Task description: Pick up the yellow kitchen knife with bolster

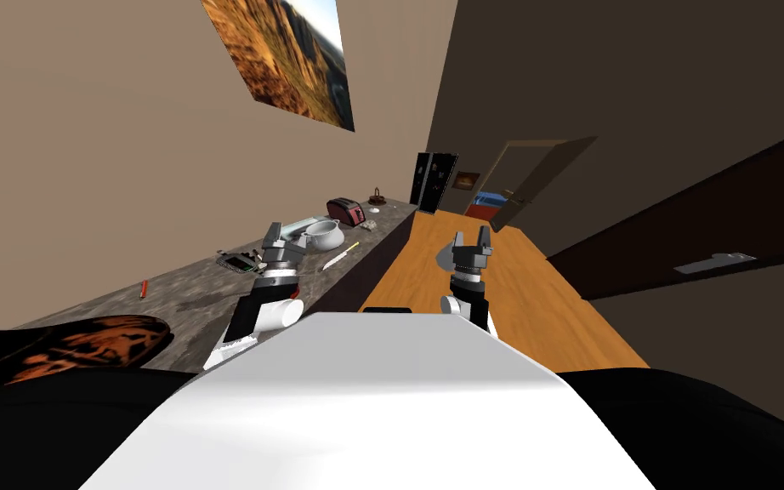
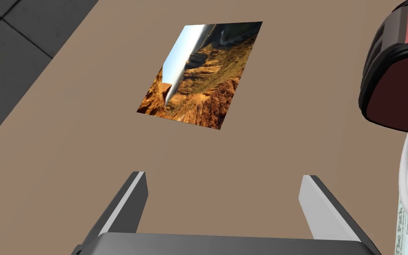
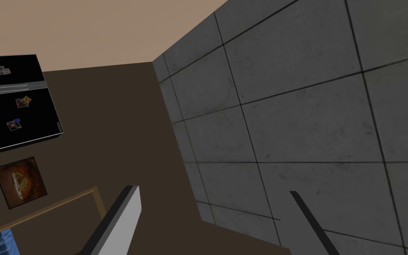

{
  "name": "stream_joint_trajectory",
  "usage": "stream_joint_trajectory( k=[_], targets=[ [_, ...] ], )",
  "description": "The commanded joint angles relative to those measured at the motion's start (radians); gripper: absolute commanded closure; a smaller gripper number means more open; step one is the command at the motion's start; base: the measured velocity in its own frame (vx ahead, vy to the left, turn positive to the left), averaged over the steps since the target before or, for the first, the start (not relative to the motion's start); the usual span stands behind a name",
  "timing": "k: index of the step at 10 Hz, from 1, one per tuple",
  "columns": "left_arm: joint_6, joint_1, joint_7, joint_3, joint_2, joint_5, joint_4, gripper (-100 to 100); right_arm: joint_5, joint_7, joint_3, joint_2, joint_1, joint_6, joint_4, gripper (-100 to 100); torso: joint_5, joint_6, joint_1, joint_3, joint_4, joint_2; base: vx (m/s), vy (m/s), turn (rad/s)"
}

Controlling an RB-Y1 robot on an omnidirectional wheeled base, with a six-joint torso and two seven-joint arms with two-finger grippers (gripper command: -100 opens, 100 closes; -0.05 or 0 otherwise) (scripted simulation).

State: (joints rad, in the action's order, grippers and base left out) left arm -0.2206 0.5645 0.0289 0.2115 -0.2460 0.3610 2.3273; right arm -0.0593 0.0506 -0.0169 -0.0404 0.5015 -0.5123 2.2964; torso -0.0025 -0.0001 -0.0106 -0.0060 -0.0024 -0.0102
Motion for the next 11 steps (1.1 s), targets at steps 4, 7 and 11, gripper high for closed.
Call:
stream_joint_trajectory(
  k=[4, 7, 11],
  targets=[
    [0.152, 0.033, -0.069, 0.123, -0.086, 0.139, -0.06, -100, 0.0, 0.0, 0.0, 0.0, 0.0, 0.0, 0.0, 0, 0.0, 0.0, -0.001, -0.002, -0.001, -0.004, 0.171, -0.175, 0.17],
    [0.252, 0.049, -0.097, 0.178, -0.122, 0.204, -0.087, -100, 0.0, 0.0, 0.0, 0.0, 0.0, 0.0, 0.0, 0, 0.0, 0.001, 0.003, -0.001, 0.0, -0.001, 0.143, -0.143, 0.111],
    [0.343, 0.064, -0.123, 0.233, -0.156, 0.259, -0.117, -100, 0.0, 0.0, 0.0, 0.0, 0.0, 0.0, 0.0, 0, 0.002, 0.0, 0.008, 0.001, 0.001, 0.003, 0.087, -0.083, 0.092]
  ],
)
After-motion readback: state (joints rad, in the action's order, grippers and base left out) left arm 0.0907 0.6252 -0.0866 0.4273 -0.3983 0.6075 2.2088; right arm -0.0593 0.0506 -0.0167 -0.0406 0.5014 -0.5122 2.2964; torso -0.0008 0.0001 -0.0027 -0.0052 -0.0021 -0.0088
